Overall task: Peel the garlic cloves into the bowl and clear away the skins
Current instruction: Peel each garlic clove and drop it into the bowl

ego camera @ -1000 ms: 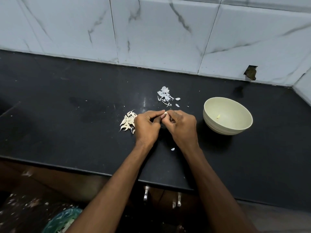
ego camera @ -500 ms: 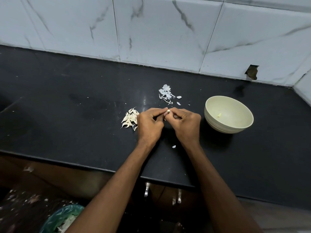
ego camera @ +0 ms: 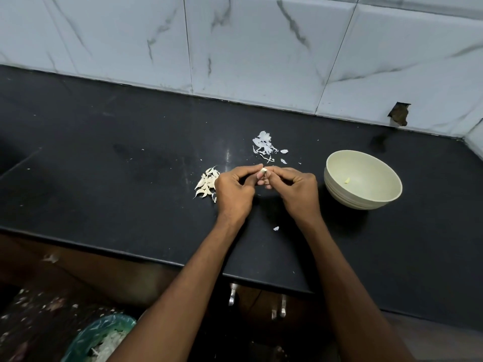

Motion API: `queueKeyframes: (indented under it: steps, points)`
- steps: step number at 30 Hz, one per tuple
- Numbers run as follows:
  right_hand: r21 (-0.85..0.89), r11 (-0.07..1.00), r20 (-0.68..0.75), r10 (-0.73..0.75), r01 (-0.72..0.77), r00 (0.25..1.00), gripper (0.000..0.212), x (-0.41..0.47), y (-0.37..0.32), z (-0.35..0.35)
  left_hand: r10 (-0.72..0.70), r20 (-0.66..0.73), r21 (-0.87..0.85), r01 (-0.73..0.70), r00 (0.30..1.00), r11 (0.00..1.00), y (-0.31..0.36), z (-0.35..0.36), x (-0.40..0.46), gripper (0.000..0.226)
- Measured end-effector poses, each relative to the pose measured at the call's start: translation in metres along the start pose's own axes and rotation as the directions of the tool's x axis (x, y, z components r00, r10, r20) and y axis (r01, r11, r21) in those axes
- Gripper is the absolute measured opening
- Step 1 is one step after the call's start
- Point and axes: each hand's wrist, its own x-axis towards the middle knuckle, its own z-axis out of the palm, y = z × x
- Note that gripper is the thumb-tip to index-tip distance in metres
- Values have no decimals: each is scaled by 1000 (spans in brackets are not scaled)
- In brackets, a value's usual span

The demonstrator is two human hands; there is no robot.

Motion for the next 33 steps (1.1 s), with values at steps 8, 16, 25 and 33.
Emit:
queueKeyframes:
  steps: [8, 16, 25, 33]
  points:
    - [124, 984, 58, 123, -130, 991, 16, 1, 1, -5, 49, 10, 5, -49, 999, 999, 0, 0, 0, 17]
    - [-28, 996, 71, 82, -80, 994, 16, 1, 5, -7, -63, 47, -30, 65, 997, 997, -1, -2, 1, 11]
    - [-408, 897, 9, -184, 171, 983, 12, -1, 5, -1, -137, 125, -69, 146, 983, 987, -4, -3, 3, 20]
    - [-293, 946, -12, -147, 138, 989, 14, 6, 9, -9, -149, 195, -261, 198, 969, 945, -4, -6, 7, 5]
